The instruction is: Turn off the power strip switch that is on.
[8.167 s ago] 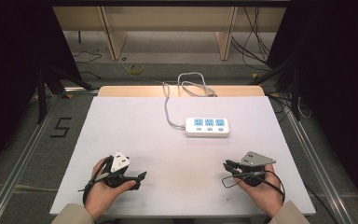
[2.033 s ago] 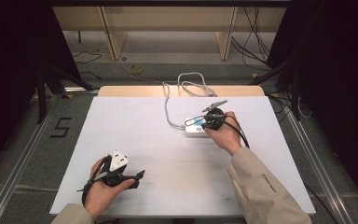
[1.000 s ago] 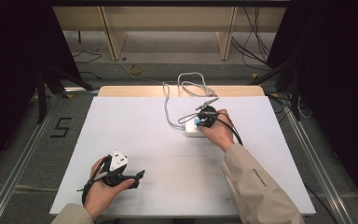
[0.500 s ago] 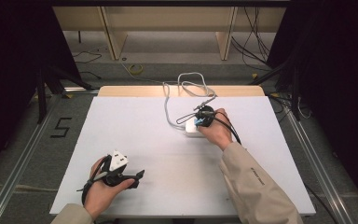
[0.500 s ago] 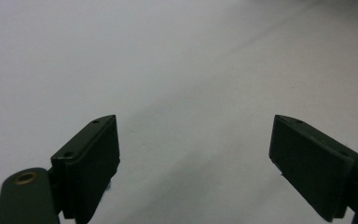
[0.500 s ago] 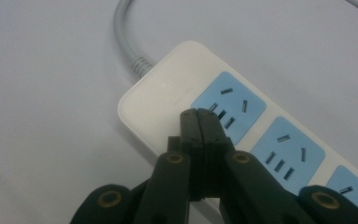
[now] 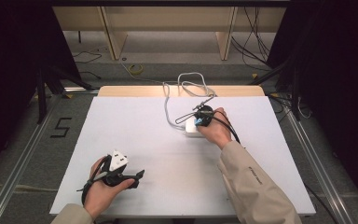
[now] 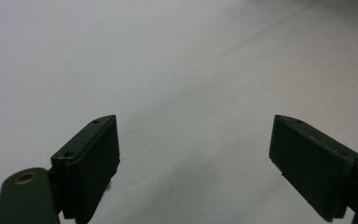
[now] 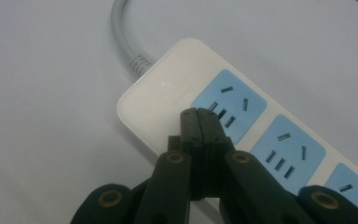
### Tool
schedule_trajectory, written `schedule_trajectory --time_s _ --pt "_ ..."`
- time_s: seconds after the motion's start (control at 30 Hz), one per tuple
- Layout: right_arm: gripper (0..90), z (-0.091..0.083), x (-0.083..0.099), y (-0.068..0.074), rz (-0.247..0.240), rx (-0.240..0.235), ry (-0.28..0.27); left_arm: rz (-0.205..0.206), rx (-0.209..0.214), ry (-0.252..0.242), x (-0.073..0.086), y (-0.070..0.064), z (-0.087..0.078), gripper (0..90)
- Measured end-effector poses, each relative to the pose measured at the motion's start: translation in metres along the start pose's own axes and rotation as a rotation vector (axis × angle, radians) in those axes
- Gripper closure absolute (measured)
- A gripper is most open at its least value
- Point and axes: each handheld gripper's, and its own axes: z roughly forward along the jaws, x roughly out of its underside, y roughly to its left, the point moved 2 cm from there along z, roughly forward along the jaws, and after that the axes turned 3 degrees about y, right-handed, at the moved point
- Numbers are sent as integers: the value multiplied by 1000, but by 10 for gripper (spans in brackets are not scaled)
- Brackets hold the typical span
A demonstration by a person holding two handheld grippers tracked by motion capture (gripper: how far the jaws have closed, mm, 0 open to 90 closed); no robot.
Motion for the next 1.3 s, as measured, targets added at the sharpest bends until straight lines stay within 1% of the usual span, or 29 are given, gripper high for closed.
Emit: schedule_trajectory --time_s 0.27,0.53,1.3 --pt "900 0 0 1 7 -4 10 -2 1 2 0 0 0 154" --pt "900 0 1 -1 14 -10 3 -1 1 3 0 0 0 154" --pt "900 0 2 0 24 -6 -8 -1 2 4 1 0 1 154"
